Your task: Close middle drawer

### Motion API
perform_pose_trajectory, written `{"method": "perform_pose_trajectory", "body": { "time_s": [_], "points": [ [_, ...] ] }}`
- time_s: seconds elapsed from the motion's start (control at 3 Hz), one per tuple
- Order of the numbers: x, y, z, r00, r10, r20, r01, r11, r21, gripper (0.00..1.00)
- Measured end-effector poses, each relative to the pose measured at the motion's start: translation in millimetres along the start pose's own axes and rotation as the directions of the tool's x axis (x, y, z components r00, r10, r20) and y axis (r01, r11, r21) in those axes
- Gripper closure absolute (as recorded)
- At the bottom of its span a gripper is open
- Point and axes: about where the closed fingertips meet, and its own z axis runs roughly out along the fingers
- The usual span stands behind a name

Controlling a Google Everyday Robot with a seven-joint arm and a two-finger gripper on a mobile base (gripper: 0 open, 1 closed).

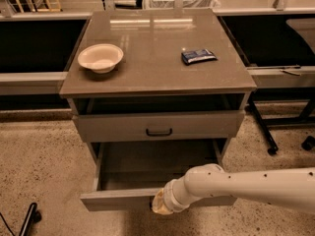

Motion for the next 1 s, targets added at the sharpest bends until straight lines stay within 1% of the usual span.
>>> {"method": "perform_pose_trajectory", "body": {
  "time_s": [0.33,1.0],
  "points": [
    [-1.5,0.3,1.9,1.0,0.001,-0.002,-0.001,1.0,-0.003,0.82],
    [-1.5,0.3,1.9,1.0,0.001,-0.002,-0.001,1.0,-0.003,0.36]
  ]
}}
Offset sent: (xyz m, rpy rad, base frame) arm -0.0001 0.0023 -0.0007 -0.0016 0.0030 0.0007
